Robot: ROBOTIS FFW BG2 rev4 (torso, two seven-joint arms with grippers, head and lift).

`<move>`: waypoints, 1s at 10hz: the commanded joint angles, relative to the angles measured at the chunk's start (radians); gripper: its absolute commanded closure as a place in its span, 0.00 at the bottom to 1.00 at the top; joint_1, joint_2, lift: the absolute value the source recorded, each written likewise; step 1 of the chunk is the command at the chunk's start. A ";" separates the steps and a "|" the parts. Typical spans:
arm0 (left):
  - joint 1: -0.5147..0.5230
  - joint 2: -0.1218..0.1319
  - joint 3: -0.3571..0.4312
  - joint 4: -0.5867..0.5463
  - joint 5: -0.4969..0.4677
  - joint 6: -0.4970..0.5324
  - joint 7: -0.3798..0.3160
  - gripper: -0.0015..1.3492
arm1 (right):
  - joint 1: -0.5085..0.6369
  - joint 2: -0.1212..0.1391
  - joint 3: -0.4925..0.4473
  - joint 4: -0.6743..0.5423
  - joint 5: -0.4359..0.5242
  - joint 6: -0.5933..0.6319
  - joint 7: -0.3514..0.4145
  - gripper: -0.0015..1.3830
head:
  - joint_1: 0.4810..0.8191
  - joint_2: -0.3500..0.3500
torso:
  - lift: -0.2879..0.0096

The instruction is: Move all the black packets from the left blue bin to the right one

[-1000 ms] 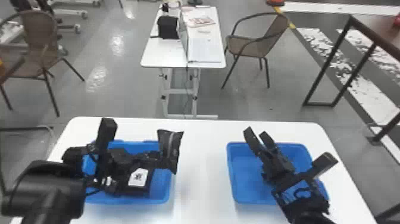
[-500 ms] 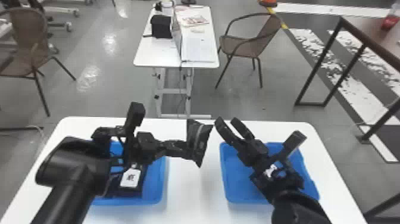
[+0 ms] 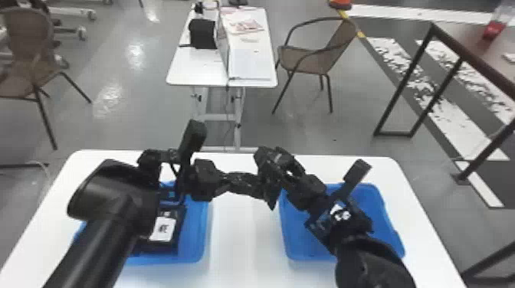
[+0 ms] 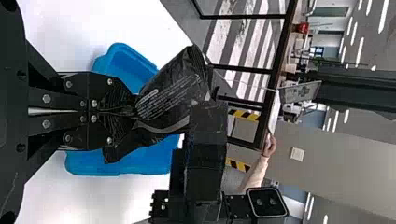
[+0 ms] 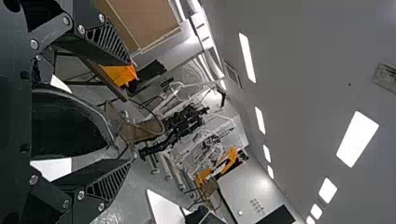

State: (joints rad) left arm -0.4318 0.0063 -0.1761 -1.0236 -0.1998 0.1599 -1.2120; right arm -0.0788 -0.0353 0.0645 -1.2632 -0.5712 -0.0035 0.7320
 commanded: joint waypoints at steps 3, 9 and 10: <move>-0.008 -0.006 0.004 0.007 0.010 -0.007 0.012 0.84 | -0.007 0.012 0.003 0.008 0.044 0.000 0.000 0.93 | 0.63 0.35 | 0.97; 0.088 0.029 0.093 -0.059 0.011 0.053 0.054 0.05 | -0.062 0.025 -0.144 0.170 0.030 -0.055 -0.003 0.93 | 0.63 0.34 | 0.97; 0.145 0.043 0.148 -0.121 0.010 0.089 0.058 0.11 | -0.082 0.005 -0.196 0.242 0.051 -0.055 -0.003 0.93 | 0.63 0.33 | 0.97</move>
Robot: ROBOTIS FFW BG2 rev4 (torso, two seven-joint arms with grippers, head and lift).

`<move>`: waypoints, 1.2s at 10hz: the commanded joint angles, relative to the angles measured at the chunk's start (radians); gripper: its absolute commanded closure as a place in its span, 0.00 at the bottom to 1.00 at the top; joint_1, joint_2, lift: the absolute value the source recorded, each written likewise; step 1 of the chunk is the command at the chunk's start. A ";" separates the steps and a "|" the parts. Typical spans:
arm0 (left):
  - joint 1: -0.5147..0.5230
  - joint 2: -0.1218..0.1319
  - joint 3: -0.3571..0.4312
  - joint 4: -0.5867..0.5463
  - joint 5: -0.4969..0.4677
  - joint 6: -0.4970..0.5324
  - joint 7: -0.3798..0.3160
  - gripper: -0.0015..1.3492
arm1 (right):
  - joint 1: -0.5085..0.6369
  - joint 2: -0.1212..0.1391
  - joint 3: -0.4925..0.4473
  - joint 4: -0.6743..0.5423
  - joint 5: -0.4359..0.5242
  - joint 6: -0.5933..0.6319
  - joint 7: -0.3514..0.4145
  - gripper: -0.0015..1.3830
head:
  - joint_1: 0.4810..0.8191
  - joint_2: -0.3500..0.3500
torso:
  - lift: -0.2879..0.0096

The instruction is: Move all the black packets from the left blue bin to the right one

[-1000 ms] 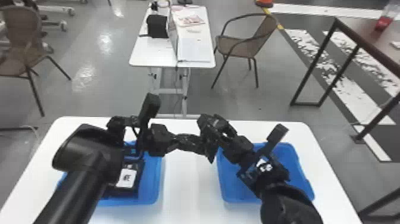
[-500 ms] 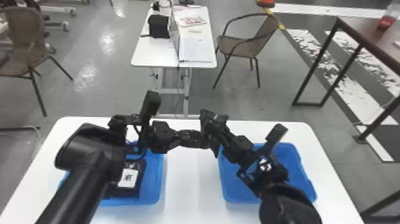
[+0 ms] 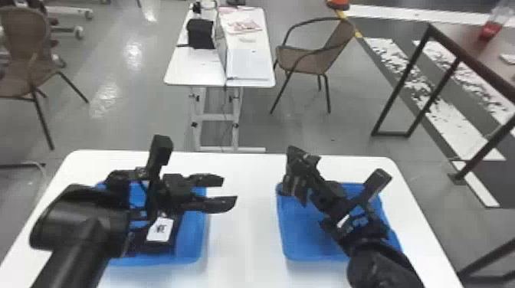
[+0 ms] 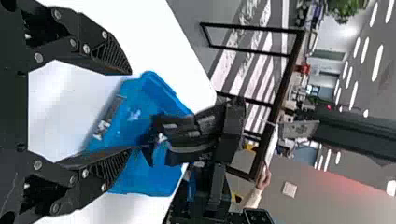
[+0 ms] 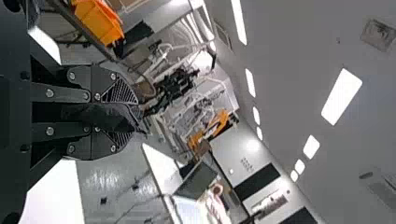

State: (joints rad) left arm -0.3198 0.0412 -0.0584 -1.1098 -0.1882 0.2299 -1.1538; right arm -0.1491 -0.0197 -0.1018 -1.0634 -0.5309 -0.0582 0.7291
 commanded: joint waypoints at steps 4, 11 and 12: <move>0.183 0.020 0.250 -0.222 -0.037 0.247 0.034 0.12 | -0.072 -0.100 -0.081 0.312 0.049 0.011 -0.123 0.67 | 0.63 0.32 | 0.97; 0.205 0.023 0.279 -0.420 -0.436 0.660 0.066 0.12 | 0.111 -0.009 -0.078 -0.133 -0.113 -0.035 -0.146 0.17 | 0.63 0.44 | 0.97; 0.188 0.036 0.285 -0.421 -0.562 0.666 0.019 0.12 | 0.140 -0.005 -0.073 -0.184 -0.124 -0.015 -0.146 0.17 | 0.63 0.48 | 0.97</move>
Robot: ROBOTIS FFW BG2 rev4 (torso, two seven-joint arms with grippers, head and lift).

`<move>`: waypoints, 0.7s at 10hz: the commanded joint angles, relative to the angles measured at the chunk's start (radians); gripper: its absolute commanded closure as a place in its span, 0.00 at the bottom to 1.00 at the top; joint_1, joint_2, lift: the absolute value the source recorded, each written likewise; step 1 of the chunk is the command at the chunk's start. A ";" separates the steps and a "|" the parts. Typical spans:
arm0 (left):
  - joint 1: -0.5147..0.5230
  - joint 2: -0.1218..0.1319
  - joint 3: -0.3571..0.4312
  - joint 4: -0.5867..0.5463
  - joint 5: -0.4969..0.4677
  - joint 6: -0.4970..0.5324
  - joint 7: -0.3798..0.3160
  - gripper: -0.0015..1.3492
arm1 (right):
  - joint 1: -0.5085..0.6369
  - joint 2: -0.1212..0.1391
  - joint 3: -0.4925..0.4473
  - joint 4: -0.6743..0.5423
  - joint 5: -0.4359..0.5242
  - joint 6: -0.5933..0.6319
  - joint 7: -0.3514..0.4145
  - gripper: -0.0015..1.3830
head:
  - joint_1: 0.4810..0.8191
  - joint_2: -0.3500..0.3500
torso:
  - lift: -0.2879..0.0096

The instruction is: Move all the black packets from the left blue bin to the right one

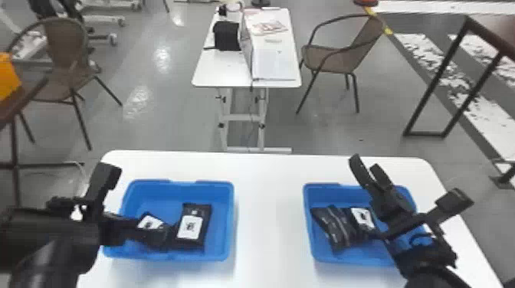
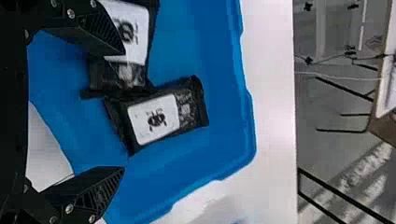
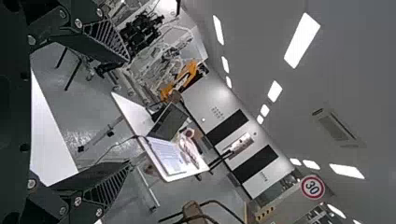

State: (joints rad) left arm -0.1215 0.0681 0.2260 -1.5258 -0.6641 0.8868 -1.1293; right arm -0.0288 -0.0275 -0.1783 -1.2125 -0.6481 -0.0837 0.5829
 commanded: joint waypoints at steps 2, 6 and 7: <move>-0.010 0.024 0.019 0.056 -0.101 -0.029 0.014 0.12 | 0.060 0.004 0.022 -0.070 -0.041 0.013 0.000 0.17 | 0.63 0.57 | 0.97; -0.037 -0.010 0.033 0.227 -0.037 -0.197 0.118 0.12 | 0.072 0.008 0.042 -0.065 -0.068 0.013 0.012 0.17 | 0.63 0.62 | 0.97; -0.041 -0.010 0.022 0.225 -0.040 -0.201 0.140 0.12 | 0.072 0.008 0.042 -0.059 -0.077 0.013 0.020 0.17 | 0.63 0.61 | 0.97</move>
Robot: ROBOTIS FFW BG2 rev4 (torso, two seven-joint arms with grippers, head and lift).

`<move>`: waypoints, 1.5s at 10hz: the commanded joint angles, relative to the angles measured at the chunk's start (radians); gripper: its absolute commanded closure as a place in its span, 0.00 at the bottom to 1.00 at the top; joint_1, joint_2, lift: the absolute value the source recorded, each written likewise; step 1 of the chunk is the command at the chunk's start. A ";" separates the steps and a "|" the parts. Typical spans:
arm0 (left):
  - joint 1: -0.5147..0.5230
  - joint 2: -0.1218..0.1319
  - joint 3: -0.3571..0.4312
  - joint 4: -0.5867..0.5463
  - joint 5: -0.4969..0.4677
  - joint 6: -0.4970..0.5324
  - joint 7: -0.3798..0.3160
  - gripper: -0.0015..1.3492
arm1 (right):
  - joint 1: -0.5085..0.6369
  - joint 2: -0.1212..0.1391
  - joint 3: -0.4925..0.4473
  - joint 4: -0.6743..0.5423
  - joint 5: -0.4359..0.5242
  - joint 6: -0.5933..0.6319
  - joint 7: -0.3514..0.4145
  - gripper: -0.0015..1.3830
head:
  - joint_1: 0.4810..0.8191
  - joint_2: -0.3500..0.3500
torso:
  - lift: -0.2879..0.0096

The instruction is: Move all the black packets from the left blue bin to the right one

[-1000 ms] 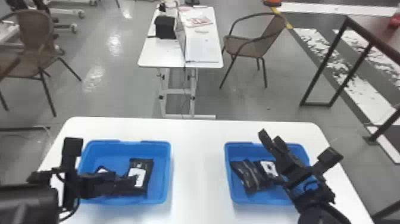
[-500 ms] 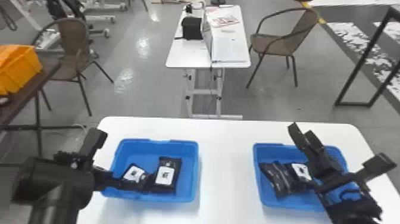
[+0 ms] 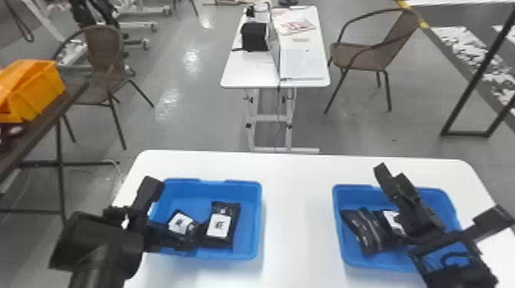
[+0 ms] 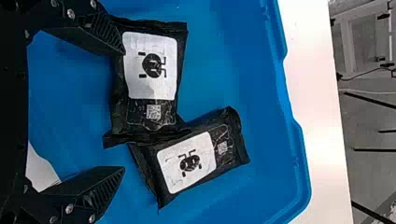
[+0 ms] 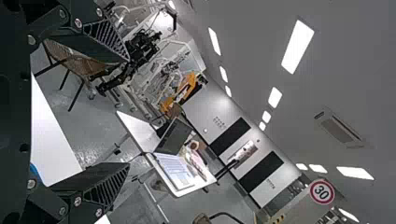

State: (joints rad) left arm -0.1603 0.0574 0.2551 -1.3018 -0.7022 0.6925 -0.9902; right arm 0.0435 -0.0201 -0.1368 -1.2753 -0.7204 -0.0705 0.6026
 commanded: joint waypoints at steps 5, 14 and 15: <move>-0.057 0.009 0.009 0.156 0.041 -0.140 0.113 0.12 | 0.001 0.002 0.000 0.016 -0.022 0.000 0.023 0.17 | 0.63 0.63 | 0.97; -0.031 0.042 -0.019 0.125 0.109 -0.349 0.090 0.90 | 0.006 0.003 0.017 0.031 -0.057 0.000 0.048 0.17 | 0.63 0.61 | 0.97; 0.025 0.022 -0.004 0.006 0.170 -0.383 0.061 0.90 | 0.007 0.003 0.025 0.025 -0.057 0.000 0.049 0.17 | 0.63 0.61 | 0.97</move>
State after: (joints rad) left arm -0.1692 0.0920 0.2413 -1.2237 -0.5672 0.3304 -0.9255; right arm 0.0500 -0.0168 -0.1165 -1.2472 -0.7773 -0.0706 0.6519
